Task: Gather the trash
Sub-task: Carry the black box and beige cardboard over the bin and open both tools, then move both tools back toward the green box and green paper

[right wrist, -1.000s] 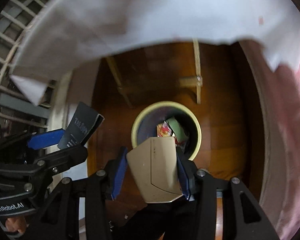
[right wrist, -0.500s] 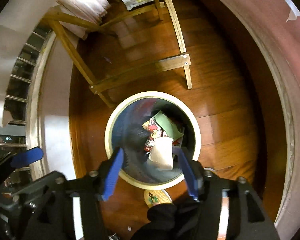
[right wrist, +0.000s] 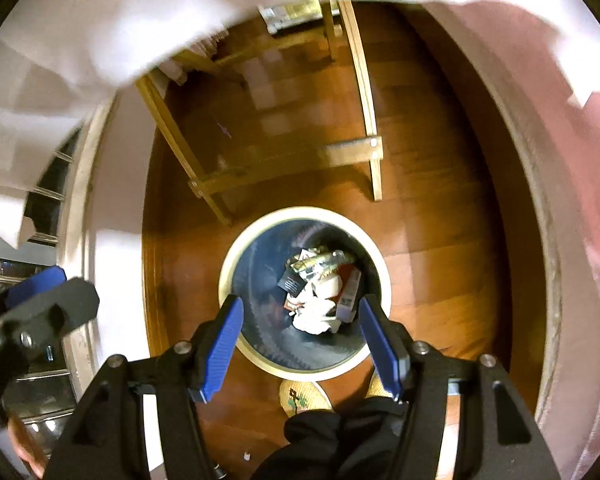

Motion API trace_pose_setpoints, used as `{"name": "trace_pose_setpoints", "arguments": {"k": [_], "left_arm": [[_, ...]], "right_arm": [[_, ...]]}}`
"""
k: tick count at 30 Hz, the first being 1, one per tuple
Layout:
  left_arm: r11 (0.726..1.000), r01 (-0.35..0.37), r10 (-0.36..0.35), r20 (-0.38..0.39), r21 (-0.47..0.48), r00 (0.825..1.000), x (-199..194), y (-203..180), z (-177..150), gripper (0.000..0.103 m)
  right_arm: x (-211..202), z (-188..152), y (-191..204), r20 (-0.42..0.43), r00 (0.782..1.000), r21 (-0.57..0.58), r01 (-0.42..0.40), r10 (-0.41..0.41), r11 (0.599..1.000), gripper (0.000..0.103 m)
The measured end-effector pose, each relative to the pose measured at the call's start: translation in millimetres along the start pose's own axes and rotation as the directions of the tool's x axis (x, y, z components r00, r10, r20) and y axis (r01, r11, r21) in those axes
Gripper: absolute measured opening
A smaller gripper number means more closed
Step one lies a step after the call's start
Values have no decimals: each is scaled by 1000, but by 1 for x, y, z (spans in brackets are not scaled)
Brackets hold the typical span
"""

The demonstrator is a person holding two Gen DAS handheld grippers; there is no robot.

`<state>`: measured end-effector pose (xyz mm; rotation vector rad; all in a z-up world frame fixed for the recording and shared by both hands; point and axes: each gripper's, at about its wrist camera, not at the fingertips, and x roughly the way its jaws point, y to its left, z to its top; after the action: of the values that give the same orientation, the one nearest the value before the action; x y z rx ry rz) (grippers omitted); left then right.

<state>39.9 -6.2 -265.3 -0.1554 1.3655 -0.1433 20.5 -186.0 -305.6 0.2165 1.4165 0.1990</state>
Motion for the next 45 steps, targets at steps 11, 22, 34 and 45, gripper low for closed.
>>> {"name": "trace_pose_setpoints", "arguments": {"k": [11,22,34,45], "left_arm": [[999,26,-33,165,48,986,-125,-23,36,92],[988,10,-63,344,152,937,-247,-51,63,95],[974,-7,-109,501,225,859,-337,-81,109,97],[993,-81,28,503,85,864,-330,-97,217,97]], "right_arm": [[-121,27,20,123,991,-13,-52,53,999,61],[-247,59,56,285,954,-81,-76,97,994,61],[-341,105,76,477,874,-123,-39,93,992,61],[-339,212,48,512,853,-146,-25,97,989,61]]}}
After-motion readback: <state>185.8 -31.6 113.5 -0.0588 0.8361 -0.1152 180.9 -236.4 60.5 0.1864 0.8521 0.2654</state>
